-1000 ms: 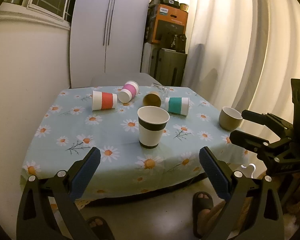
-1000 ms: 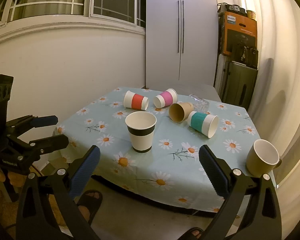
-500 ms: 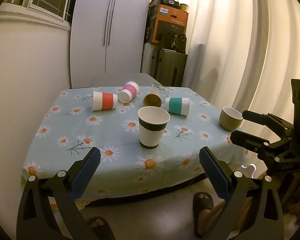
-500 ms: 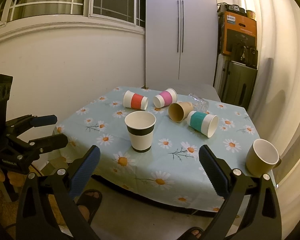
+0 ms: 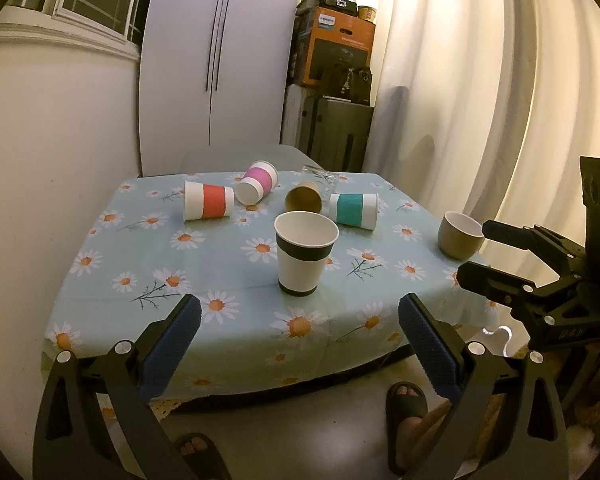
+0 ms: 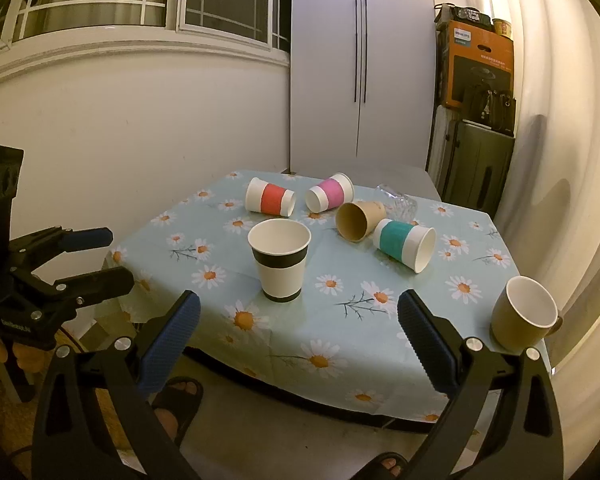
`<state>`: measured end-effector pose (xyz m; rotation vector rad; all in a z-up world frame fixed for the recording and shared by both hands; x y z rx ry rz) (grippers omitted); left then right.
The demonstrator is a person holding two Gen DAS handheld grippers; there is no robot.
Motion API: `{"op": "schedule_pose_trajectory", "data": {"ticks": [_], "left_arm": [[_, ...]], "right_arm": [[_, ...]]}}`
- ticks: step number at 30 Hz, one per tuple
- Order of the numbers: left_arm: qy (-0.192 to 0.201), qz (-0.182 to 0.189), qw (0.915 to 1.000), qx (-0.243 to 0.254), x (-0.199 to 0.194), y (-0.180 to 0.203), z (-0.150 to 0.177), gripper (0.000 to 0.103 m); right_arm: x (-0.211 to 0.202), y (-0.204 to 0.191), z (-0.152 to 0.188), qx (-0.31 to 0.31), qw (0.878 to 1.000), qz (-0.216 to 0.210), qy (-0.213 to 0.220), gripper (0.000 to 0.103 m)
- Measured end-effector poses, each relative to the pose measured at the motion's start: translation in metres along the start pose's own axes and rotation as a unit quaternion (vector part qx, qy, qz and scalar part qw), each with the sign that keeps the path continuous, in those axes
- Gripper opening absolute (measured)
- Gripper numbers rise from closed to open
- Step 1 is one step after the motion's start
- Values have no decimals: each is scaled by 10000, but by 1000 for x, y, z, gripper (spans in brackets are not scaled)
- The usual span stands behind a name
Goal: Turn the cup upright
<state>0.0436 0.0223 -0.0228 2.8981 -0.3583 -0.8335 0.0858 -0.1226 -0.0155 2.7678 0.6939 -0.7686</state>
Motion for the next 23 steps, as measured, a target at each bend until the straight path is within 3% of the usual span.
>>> {"op": "schedule_pose_trajectory", "data": {"ticks": [23], "left_arm": [[-30, -2, 10000, 50, 1, 3, 0, 96]], "right_arm": [[3, -2, 3, -36, 10000, 18, -48, 98]]}}
Point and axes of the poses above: each gripper's, at about its wrist camera, not at the fingertips, and x roughly the way its jaws point, y to its right, z to its underside, the point moved 6 cm from there along x, roughly the way its jaws point, and after that the axes turned 4 degrees about z, right-handed, at the moved point
